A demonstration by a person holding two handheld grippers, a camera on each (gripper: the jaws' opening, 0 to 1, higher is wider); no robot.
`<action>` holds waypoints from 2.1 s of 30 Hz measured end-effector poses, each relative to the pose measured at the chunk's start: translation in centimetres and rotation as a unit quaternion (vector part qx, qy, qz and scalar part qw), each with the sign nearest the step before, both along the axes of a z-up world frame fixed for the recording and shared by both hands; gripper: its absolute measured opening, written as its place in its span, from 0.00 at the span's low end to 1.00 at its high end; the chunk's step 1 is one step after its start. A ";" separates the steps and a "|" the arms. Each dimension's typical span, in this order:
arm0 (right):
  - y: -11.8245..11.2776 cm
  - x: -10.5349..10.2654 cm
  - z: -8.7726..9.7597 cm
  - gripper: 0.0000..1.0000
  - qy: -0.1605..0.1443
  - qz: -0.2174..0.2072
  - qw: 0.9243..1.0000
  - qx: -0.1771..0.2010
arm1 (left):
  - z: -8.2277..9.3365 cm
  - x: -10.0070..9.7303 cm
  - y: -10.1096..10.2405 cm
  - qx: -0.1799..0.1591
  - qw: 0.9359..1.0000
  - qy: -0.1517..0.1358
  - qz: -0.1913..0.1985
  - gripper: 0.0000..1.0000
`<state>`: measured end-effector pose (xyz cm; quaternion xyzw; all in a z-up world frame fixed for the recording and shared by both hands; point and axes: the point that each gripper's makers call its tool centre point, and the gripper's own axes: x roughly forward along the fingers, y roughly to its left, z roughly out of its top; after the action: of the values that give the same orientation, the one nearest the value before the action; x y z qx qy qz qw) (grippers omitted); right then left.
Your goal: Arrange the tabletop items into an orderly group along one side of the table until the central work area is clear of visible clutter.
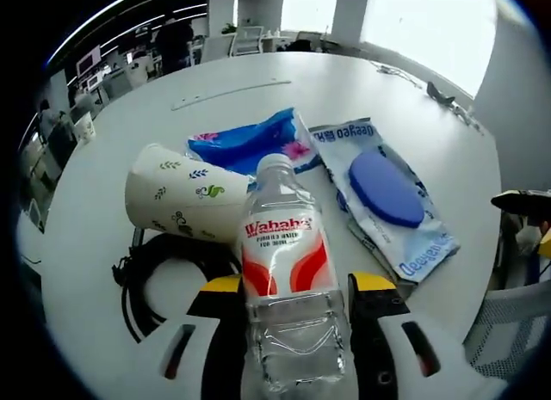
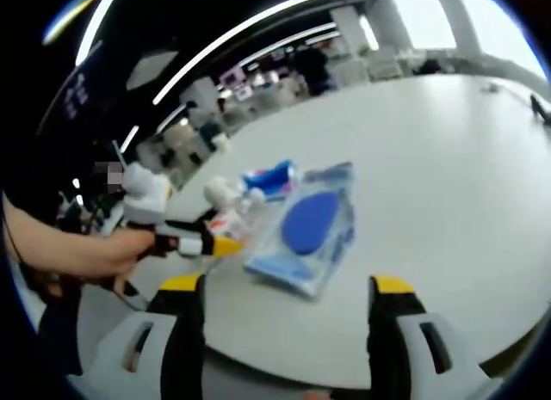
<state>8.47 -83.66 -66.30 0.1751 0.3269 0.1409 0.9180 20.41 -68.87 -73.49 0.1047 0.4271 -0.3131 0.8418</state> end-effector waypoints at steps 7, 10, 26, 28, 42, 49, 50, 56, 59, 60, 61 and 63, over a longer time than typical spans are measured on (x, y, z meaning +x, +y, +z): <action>1.1 0.8 0.4 0.74 -0.004 0.011 1.000 0.008 | 0.4 0.0 -0.4 -0.021 1.000 0.000 0.000 0.38; 1.4 1.3 0.5 0.74 -0.006 0.012 1.000 0.015 | 0.5 0.0 -0.3 -0.026 1.000 0.002 0.001 0.37; 5.4 9.4 3.2 0.71 -0.035 -0.053 0.987 0.149 | 1.1 -0.7 0.8 -0.056 0.998 -0.018 0.018 0.36; 6.3 10.4 3.1 0.71 -0.023 -0.069 0.979 0.192 | 1.4 -1.0 1.1 -0.062 0.998 -0.023 0.022 0.36; 10.9 15.9 1.9 0.68 0.009 -0.060 0.962 0.265 | 6.1 -1.7 -0.7 -0.120 0.990 -0.081 -0.004 0.36; 11.3 15.8 4.2 0.33 -0.028 -0.036 0.958 0.284 | 8.3 -2.4 -1.5 -0.153 0.983 -0.102 -0.014 0.36; 11.1 15.9 4.4 0.29 -0.037 -0.041 0.959 0.277 | 8.5 -2.5 -1.4 -0.161 0.981 -0.105 -0.010 0.36; 12.7 15.3 6.1 0.26 -0.077 0.018 0.959 0.272 | 9.5 -2.9 -0.2 -0.174 0.978 -0.115 -0.004 0.36; 13.9 14.9 7.0 0.25 -0.094 0.036 0.960 0.261 | 9.7 -3.3 0.5 -0.169 0.978 -0.120 0.000 0.36; 14.1 14.9 7.3 0.25 -0.097 0.039 0.960 0.261 | 9.8 -3.3 0.8 -0.170 0.978 -0.122 0.003 0.36; 14.4 14.9 7.5 0.25 -0.101 0.043 0.960 0.259 | 10.0 -3.3 1.0 -0.172 0.977 -0.123 0.007 0.37; 15.4 14.9 8.3 0.24 -0.111 0.060 0.959 0.253 | 10.5 -3.3 1.7 -0.177 0.976 -0.128 0.016 0.37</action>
<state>23.35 -68.31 -57.97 0.3654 0.1865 0.2922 0.8639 17.09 -67.21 -63.04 -0.0132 0.2551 -0.3537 0.8998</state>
